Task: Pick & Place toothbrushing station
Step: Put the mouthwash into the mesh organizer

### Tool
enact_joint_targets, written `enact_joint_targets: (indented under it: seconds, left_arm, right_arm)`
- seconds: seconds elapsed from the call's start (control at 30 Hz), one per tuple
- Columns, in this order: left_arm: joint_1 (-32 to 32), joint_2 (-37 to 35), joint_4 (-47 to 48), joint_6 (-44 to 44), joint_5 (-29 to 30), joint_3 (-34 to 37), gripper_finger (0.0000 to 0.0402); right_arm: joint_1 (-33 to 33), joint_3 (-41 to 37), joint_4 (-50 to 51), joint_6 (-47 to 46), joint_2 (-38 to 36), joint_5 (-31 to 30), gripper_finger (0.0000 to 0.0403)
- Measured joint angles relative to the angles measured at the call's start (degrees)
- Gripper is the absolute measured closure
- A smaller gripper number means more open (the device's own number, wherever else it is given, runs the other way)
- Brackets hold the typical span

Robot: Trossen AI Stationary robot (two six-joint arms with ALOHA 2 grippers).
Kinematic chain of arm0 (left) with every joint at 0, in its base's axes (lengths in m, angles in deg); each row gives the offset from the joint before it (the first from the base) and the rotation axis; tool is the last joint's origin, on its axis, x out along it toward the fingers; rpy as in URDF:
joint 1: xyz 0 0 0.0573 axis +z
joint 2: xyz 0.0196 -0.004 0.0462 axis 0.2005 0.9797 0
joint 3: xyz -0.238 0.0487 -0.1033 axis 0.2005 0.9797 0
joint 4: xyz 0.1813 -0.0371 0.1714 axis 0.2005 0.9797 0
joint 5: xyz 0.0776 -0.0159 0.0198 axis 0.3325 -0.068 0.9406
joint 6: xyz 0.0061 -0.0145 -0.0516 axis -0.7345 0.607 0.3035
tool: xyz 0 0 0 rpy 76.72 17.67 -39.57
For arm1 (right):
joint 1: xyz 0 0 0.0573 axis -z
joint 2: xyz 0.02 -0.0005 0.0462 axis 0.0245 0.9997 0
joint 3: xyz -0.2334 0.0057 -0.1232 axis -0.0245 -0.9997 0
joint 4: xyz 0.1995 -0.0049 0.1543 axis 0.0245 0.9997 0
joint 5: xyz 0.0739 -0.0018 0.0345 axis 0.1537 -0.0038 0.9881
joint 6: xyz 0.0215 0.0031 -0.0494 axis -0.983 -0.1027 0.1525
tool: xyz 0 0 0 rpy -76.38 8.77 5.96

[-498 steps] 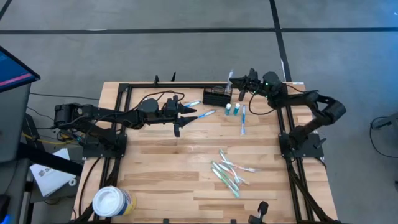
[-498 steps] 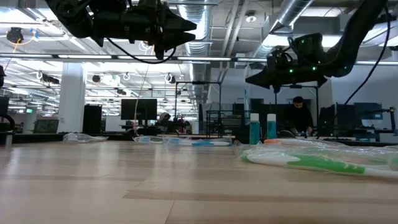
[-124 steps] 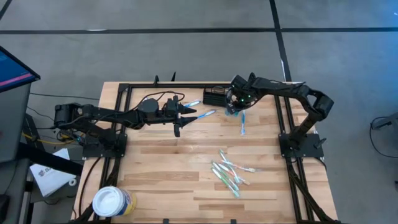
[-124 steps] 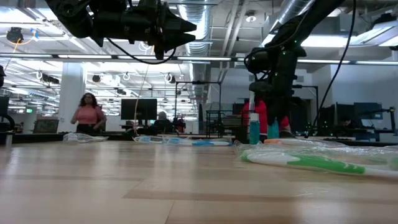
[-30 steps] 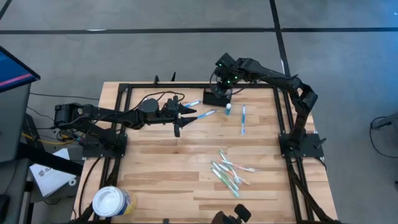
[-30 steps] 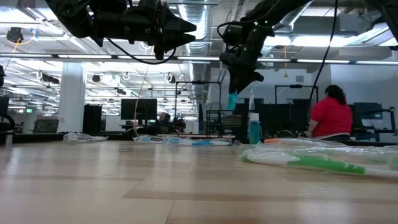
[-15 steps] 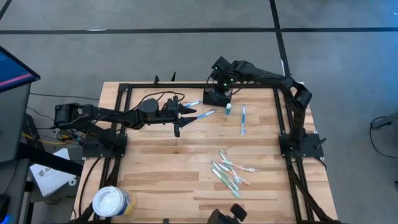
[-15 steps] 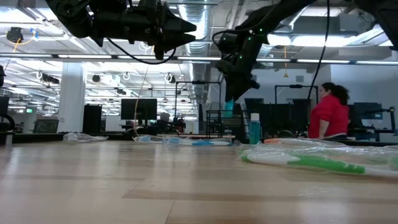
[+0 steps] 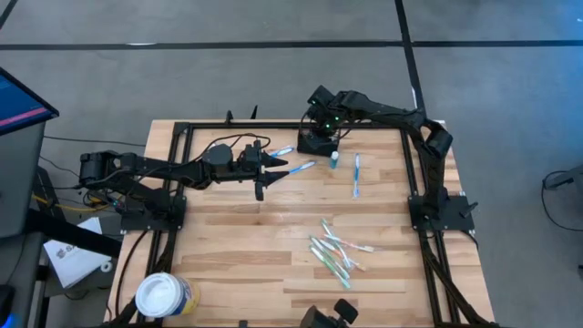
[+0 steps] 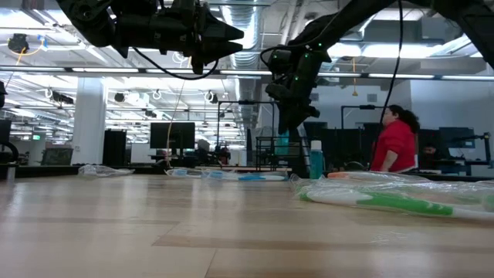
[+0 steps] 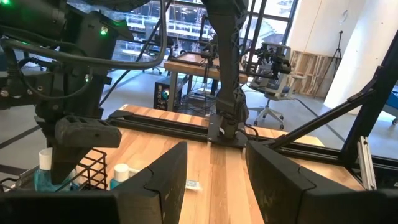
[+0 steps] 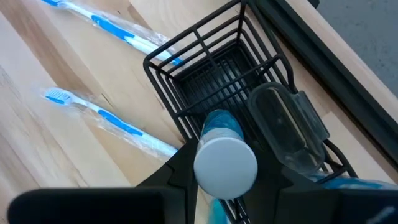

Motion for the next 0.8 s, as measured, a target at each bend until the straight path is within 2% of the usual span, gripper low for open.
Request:
enact_joint_targets:
  seconds: [0.8]
  left_arm:
    - [0.0, 0.0, 0.02, 0.0, 0.0, 0.0, 0.0245]
  right_arm:
    - [-1.25, 0.02, -0.87, 2.17, 0.98, -0.7, 0.032]
